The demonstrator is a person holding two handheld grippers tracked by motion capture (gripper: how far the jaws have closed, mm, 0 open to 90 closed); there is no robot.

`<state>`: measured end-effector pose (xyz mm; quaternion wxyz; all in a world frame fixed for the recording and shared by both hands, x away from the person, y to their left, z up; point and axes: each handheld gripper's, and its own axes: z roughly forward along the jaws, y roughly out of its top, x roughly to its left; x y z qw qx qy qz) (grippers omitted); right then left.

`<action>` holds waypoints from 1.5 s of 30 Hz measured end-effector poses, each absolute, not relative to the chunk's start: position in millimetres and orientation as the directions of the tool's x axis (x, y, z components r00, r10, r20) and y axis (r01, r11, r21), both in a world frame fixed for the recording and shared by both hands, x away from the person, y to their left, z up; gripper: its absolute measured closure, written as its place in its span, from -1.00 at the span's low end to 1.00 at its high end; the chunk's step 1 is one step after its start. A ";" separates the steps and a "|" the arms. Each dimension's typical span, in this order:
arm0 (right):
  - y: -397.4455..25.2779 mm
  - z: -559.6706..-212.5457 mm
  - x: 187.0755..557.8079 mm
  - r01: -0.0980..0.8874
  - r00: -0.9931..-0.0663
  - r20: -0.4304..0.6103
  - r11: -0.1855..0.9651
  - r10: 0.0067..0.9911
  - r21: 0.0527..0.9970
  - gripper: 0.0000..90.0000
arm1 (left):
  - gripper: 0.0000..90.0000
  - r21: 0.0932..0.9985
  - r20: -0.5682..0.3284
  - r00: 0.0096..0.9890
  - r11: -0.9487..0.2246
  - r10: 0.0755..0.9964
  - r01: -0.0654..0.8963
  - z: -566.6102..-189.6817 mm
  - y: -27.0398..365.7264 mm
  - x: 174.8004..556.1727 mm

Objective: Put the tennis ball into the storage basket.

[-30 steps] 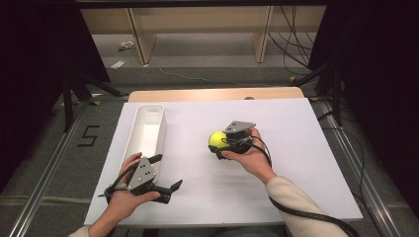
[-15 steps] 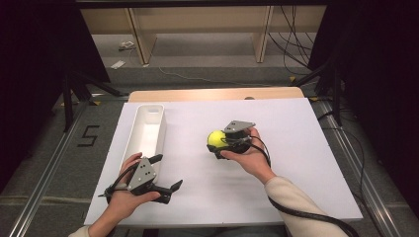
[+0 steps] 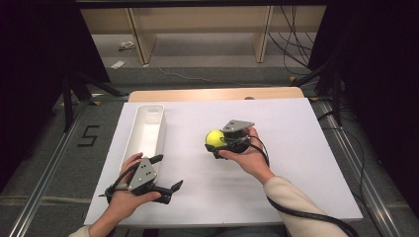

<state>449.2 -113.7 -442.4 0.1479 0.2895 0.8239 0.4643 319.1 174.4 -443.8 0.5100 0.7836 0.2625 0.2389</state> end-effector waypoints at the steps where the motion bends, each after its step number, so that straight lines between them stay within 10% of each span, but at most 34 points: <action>1: -113.1 -442.0 449.3 0.336 -0.790 0.024 0.400 0.613 0.853 -0.42 | -1.00 0.925 0.107 0.748 -0.342 0.655 0.167 -443.8 174.4 319.1; 45: -100.6 -427.4 450.8 0.318 -0.792 0.032 0.367 0.609 0.874 -0.42 | -1.00 0.925 0.117 0.748 -0.346 0.654 0.158 -442.7 174.2 318.8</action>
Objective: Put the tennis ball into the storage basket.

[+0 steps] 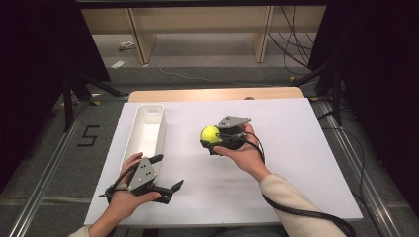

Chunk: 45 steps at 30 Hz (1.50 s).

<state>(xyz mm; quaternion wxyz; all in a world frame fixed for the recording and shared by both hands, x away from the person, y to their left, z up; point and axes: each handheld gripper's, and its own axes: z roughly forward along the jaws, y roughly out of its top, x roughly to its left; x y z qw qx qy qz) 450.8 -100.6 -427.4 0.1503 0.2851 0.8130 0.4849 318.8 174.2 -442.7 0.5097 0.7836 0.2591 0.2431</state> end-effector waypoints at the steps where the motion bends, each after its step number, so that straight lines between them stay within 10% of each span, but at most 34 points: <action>1: -100.7 -426.6 450.6 0.315 -0.792 0.030 0.366 0.610 0.876 -0.42 | -1.00 0.924 0.117 0.748 -0.348 0.654 0.159 -442.8 174.3 318.8; 45: -85.8 -418.9 450.7 0.276 -0.803 0.002 0.369 0.596 0.888 -0.42 | -1.00 0.924 0.116 0.749 -0.347 0.653 0.160 -442.8 174.4 318.4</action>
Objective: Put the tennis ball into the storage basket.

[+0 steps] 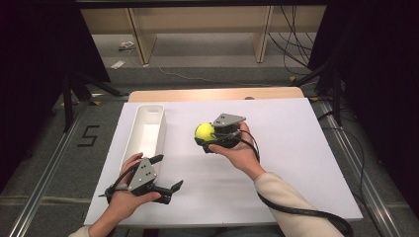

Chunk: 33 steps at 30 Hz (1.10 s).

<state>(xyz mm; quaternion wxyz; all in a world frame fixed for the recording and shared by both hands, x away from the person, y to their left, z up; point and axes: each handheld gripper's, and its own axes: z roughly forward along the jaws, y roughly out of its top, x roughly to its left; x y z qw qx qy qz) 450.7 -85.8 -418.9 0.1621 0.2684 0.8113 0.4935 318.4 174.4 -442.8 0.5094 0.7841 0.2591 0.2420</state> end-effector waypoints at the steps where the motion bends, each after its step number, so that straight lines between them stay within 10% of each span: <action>1: -85.4 -418.5 450.4 0.278 -0.804 0.006 0.367 0.594 0.888 -0.42 | -1.00 0.924 0.114 0.750 -0.346 0.651 0.160 -443.0 174.2 318.5; 33: -74.0 -419.8 448.6 0.273 -0.824 0.015 0.374 0.567 0.886 -0.42 | -1.00 0.923 0.114 0.752 -0.350 0.649 0.163 -443.8 173.8 318.7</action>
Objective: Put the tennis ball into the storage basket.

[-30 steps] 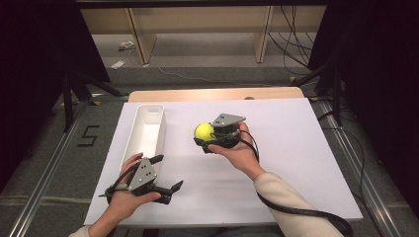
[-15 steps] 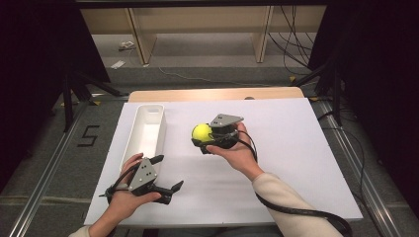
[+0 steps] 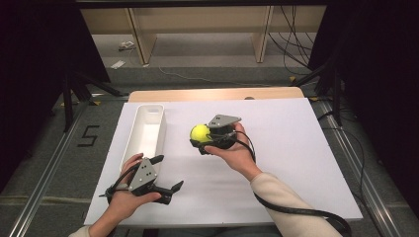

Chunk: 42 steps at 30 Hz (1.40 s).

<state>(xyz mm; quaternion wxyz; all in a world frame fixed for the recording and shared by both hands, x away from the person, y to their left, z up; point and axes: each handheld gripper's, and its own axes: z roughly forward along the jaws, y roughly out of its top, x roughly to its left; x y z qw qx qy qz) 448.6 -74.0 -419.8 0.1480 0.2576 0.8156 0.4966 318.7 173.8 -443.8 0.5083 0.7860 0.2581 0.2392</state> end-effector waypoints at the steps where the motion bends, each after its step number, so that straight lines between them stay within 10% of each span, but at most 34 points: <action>1: -72.8 -420.2 448.5 0.273 -0.824 0.014 0.375 0.567 0.886 -0.42 | -1.00 0.922 0.114 0.752 -0.350 0.649 0.162 -443.8 173.8 318.7; 42: -61.2 -413.4 447.0 0.264 -0.835 0.025 0.360 0.549 0.895 -0.42 | -0.99 0.922 0.118 0.751 -0.352 0.649 0.159 -443.4 173.6 318.3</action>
